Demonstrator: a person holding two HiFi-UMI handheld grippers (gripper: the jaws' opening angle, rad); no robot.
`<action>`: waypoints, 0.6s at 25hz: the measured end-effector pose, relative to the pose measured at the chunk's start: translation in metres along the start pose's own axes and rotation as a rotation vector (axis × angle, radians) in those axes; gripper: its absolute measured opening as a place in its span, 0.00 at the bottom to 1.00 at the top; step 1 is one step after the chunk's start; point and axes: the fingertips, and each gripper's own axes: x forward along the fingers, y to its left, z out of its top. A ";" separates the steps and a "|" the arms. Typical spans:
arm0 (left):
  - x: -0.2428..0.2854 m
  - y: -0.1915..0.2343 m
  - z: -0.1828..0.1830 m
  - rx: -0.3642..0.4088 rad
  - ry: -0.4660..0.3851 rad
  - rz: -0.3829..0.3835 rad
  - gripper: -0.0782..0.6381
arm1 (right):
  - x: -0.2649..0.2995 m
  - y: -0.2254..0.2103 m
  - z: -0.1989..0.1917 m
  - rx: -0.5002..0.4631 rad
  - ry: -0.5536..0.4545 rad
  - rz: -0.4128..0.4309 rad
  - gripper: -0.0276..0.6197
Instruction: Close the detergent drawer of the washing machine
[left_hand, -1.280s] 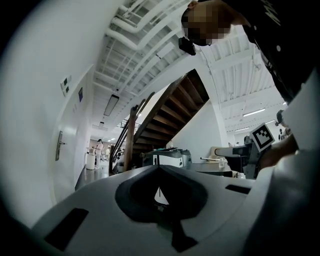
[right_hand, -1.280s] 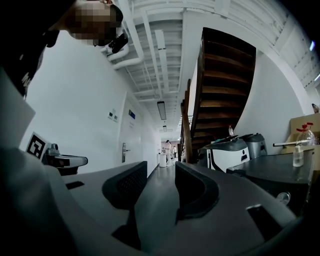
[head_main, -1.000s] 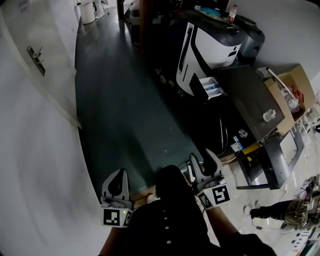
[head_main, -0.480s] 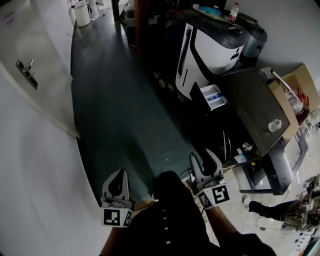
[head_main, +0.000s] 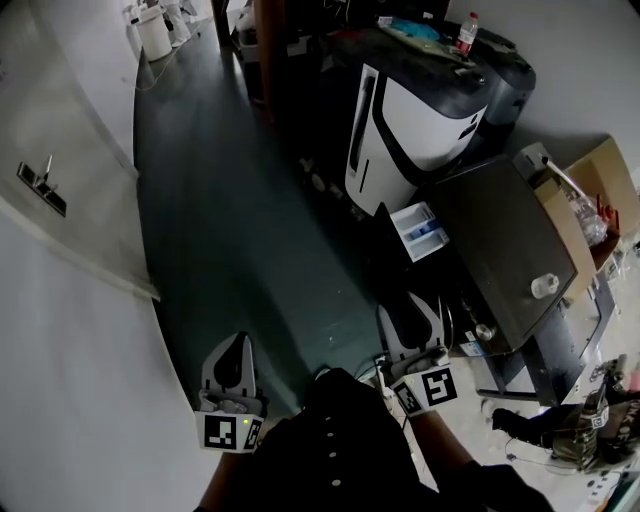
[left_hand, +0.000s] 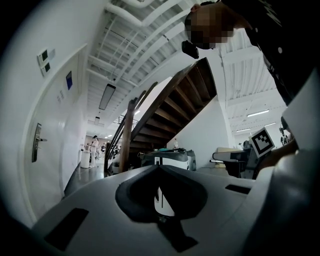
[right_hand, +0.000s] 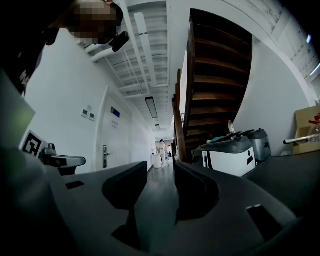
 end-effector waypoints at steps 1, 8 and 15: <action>0.009 0.000 0.006 -0.002 -0.001 -0.003 0.13 | 0.006 -0.005 0.006 -0.001 0.000 0.002 0.31; 0.058 0.005 0.041 0.020 -0.008 0.010 0.13 | 0.047 -0.034 0.042 0.004 -0.019 0.018 0.31; 0.075 0.012 0.061 0.041 -0.016 0.047 0.13 | 0.068 -0.054 0.056 0.032 -0.048 0.022 0.31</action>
